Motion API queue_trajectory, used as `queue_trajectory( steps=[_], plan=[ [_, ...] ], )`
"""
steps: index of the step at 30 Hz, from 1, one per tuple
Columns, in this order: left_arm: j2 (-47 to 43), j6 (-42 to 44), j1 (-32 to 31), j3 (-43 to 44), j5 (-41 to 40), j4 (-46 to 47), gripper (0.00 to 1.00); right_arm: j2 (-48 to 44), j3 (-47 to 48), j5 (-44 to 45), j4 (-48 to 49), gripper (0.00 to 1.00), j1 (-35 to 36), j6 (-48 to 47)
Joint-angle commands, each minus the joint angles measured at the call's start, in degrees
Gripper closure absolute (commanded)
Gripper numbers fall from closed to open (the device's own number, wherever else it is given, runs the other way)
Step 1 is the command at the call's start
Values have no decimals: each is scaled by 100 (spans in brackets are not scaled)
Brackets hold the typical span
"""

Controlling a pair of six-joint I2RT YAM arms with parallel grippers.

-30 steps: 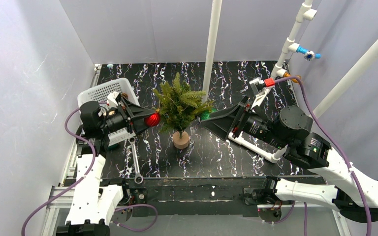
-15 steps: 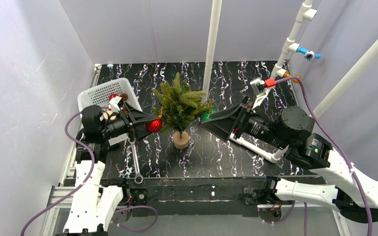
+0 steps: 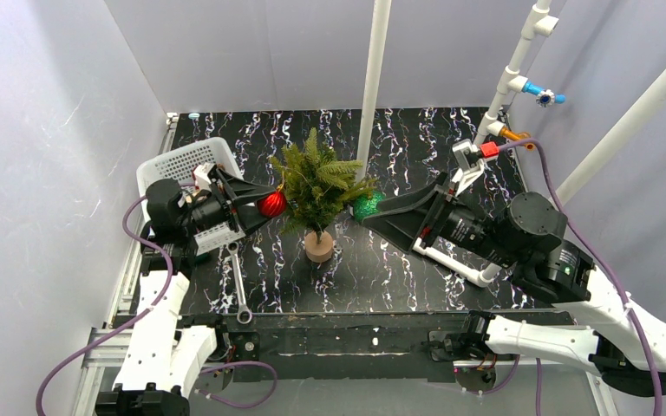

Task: Decorate the small christmas tree
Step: Hang the decoration item on the Christmas tree.

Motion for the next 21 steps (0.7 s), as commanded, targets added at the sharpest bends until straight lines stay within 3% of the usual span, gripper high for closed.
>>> queue_trajectory(
  steps=[1,8,13,21],
  plan=[
    [-79,-147,-16,49,221,447,100,-150,-38,117,195,8,6,-106],
    [-225,-267,-12,10,175,262,100,-208,-45,109,179,8,7,-107],
    [-681,99,-12,-26,201,-593,100,-248,-63,119,192,8,5,-101],
    [-775,-166,-12,-214,274,-301,100,-216,-51,21,194,8,5,-91]
  ],
)
